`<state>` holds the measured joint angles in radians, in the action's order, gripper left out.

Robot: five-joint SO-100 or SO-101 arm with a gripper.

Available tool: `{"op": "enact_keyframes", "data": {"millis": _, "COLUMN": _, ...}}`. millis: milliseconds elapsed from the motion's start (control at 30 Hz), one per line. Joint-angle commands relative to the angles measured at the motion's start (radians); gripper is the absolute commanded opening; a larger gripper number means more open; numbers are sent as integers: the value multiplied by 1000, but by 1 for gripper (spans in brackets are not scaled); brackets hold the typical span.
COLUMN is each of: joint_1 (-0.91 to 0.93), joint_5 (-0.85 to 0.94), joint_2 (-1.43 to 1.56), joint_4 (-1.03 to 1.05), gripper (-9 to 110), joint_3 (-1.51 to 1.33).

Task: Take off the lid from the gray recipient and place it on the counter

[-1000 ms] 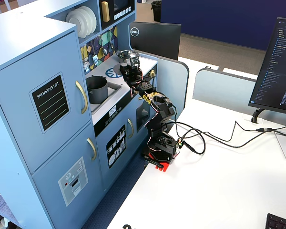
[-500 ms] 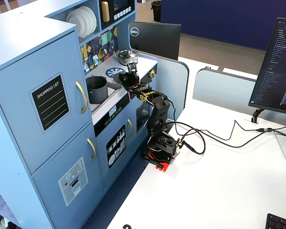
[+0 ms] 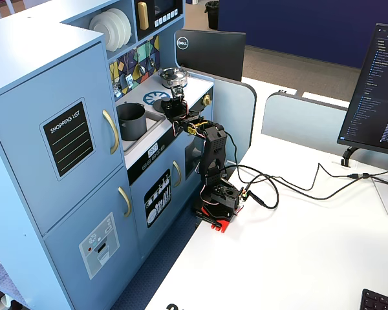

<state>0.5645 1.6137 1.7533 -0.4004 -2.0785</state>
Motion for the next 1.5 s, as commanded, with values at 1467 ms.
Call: {"op": "enact_keyframes", "data": {"millis": 1467, "joint_1": -534, "joint_5": -121, "joint_2": 1198, "joint_4": 1273, "gripper": 0, "joint_3": -759}}
